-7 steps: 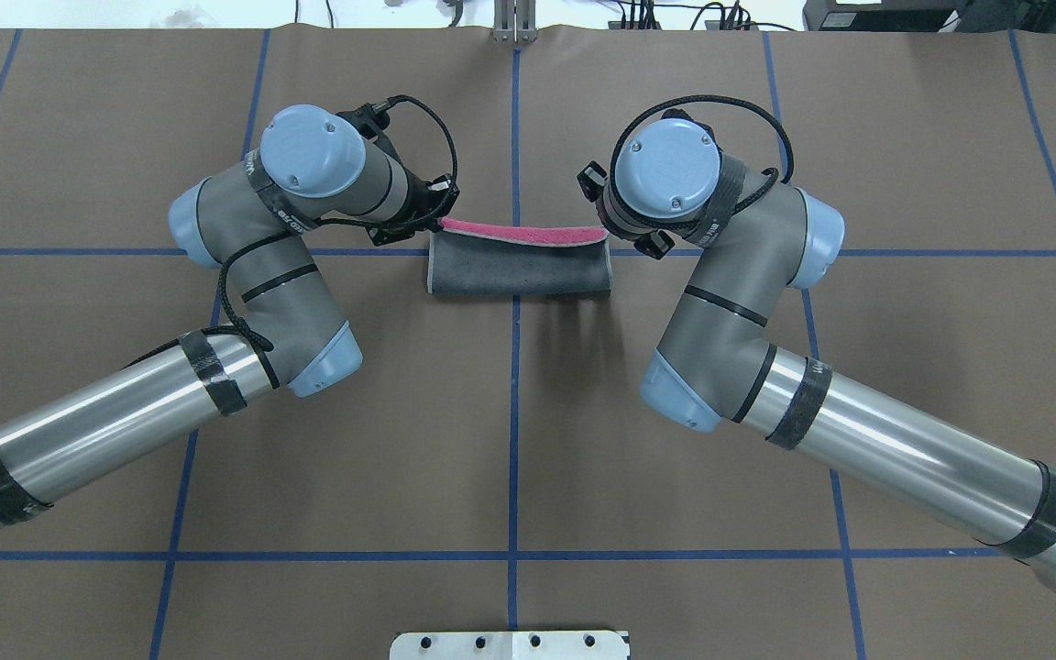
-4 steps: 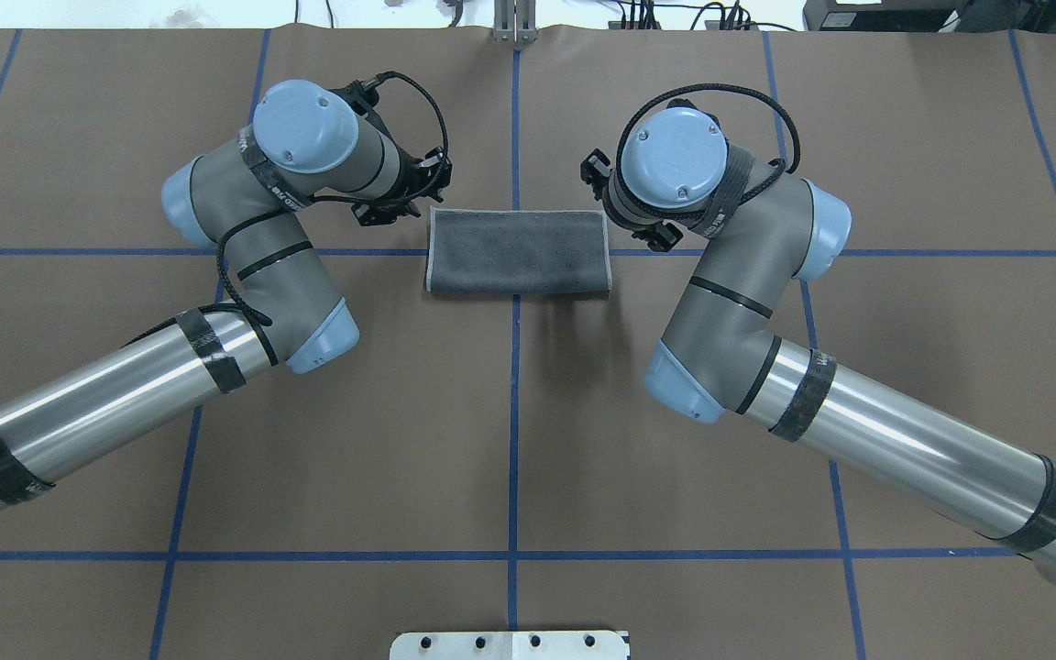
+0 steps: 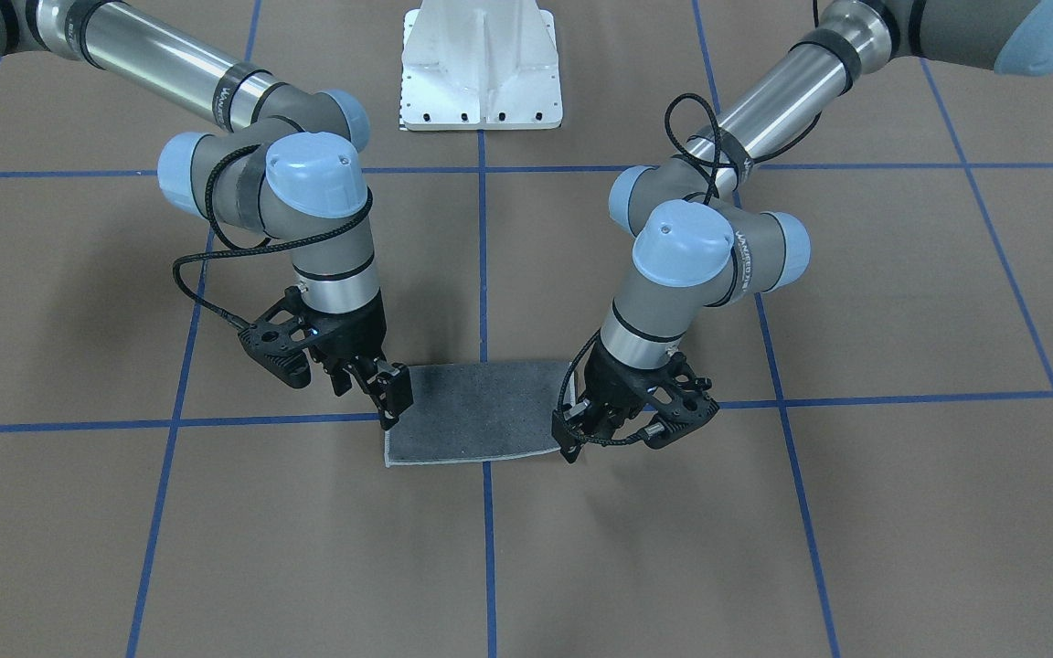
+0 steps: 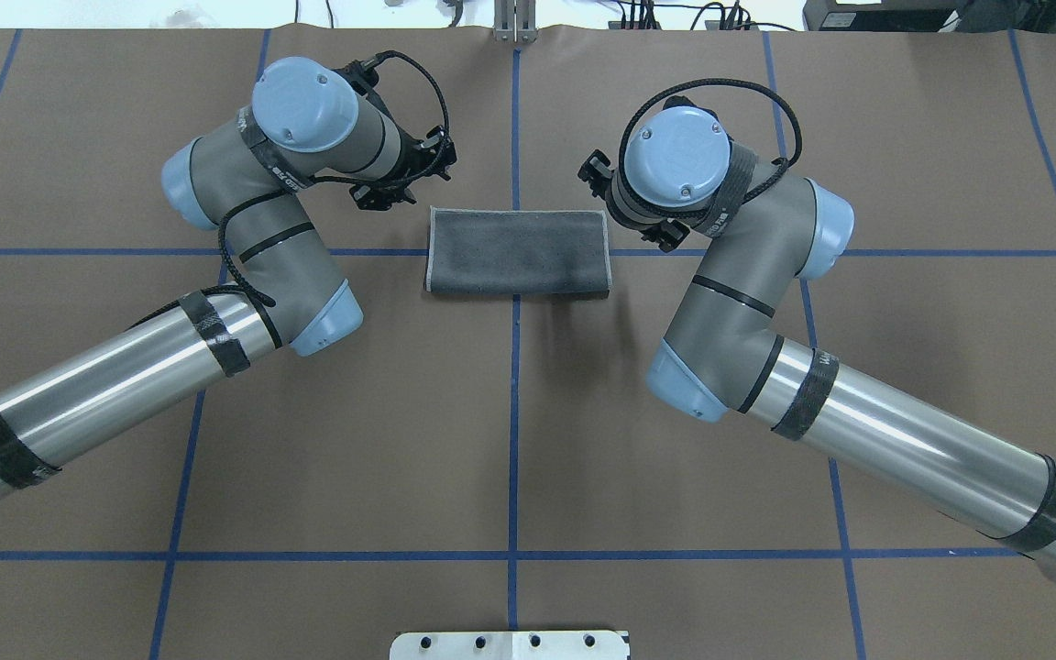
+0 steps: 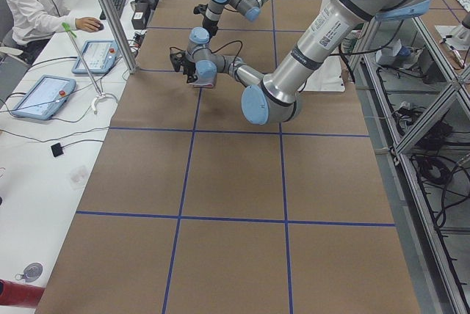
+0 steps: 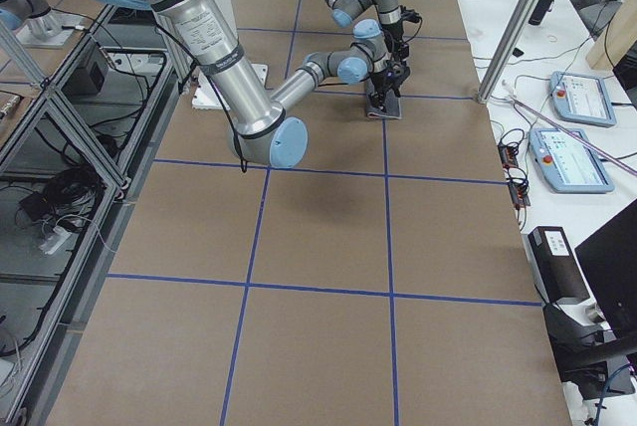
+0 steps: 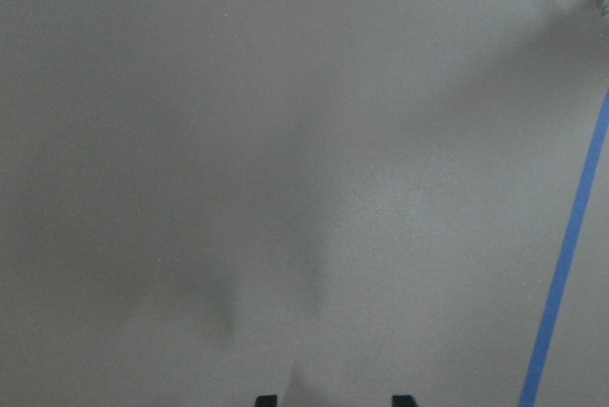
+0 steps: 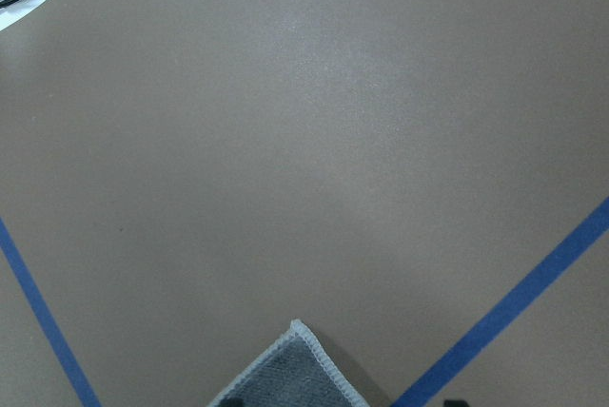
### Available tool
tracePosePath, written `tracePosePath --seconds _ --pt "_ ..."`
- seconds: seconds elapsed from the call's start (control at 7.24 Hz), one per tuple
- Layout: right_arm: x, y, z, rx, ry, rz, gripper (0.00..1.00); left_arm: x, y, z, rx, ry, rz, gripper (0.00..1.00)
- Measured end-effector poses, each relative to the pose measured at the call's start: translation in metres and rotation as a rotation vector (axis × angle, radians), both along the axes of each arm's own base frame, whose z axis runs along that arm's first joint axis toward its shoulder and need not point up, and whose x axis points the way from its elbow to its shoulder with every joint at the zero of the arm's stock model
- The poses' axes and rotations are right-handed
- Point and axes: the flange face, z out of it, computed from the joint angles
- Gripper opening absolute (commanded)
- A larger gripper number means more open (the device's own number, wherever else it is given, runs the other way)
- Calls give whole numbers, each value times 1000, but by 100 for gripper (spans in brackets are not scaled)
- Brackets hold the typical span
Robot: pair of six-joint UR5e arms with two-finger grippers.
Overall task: Fold towel twice with both arms
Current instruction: 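Raise both grippers up off the folded grey strip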
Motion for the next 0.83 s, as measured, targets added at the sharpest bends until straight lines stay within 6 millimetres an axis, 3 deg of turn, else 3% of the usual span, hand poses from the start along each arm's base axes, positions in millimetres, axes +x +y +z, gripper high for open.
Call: tracePosePath --seconds 0.41,0.83 --pt "24 -11 20 65 54 -156 100 1 16 -2 7 33 75 99" --pt "99 -39 61 149 90 -380 100 -11 38 13 3 58 138 99"
